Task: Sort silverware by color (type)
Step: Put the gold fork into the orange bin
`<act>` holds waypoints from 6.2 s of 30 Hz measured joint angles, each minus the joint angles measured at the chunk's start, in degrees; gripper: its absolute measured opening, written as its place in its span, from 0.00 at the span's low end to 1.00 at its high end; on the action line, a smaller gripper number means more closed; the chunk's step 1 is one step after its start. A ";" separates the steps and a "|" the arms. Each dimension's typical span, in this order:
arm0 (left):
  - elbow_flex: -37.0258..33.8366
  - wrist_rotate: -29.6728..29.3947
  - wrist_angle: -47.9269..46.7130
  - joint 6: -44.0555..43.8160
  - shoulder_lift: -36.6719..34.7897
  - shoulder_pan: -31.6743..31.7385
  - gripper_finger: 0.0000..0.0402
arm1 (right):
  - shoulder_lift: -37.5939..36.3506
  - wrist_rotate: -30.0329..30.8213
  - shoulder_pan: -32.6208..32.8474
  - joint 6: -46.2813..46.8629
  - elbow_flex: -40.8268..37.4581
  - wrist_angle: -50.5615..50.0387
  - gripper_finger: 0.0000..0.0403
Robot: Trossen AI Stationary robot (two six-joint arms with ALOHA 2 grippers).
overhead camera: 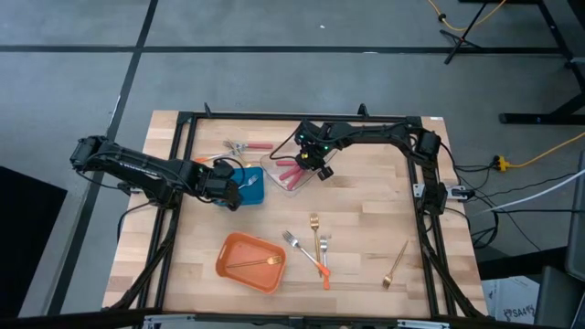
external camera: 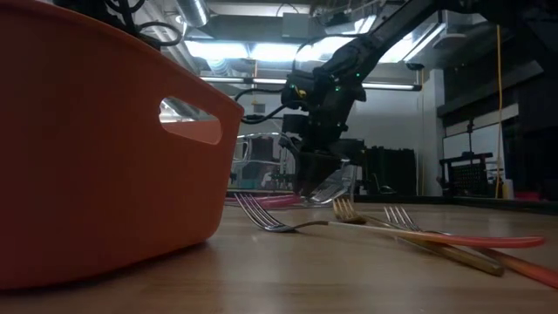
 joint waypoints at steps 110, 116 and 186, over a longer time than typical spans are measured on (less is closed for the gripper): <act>-0.02 25.78 23.47 124.61 22.91 55.34 0.19 | -23.41 0.24 13.84 13.75 0.04 -6.56 0.26; -0.02 25.78 23.44 124.61 22.91 55.34 0.19 | -23.41 0.26 13.83 13.75 0.04 -6.56 0.26; -3.30 24.56 26.25 133.75 22.77 55.30 0.01 | -23.39 0.25 13.83 13.74 0.04 -6.52 0.26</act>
